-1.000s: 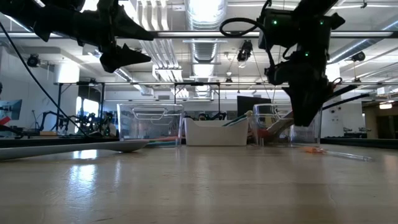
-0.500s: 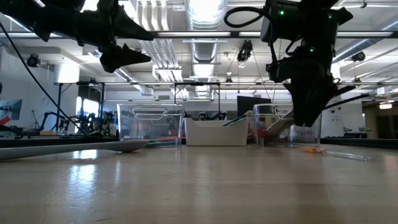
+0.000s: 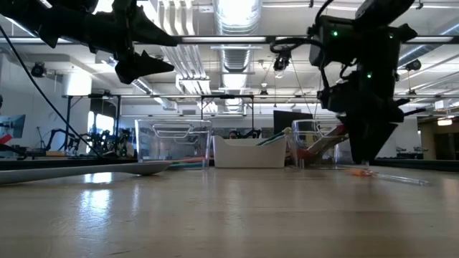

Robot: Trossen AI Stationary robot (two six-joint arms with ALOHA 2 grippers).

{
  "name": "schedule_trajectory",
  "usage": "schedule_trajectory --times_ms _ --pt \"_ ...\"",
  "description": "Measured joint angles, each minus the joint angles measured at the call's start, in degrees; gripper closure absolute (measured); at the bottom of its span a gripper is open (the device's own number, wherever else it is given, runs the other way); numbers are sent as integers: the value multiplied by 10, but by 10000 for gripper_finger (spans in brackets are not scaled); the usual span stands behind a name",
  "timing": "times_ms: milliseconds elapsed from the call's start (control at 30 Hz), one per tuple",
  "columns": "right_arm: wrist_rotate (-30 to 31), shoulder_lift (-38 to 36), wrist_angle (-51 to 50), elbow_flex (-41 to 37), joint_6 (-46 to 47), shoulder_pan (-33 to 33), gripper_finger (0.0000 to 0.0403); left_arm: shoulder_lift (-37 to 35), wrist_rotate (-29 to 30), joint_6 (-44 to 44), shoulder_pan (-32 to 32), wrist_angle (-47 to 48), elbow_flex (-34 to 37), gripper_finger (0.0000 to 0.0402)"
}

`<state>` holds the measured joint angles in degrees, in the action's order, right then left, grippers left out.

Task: Pick & Place Kitchen Items
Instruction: Put the transparent spatula into the left transparent bin

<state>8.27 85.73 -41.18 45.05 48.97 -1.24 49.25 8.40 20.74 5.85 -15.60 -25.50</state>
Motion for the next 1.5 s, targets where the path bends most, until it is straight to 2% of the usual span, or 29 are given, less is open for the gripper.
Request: schedule_trajectory --times_ms 133,300,400,867,1200,1333,1500 --pt "8 0 14 -17 4 2 137 0 0 0 0 -4 0 67" --pt "6 0 79 -35 1 12 137 0 0 1 0 -3 0 67" --pt "-9 0 106 -47 1 26 138 0 0 1 0 -3 0 67" --pt "17 0 76 -51 -16 42 149 0 0 1 0 -2 0 67" --pt "-27 52 71 -50 -13 44 157 0 0 1 0 -1 0 67" --pt "-39 60 57 -34 -11 44 186 0 0 1 0 -1 0 67" --pt "-58 59 17 -3 4 43 262 0 0 1 0 -1 0 67"
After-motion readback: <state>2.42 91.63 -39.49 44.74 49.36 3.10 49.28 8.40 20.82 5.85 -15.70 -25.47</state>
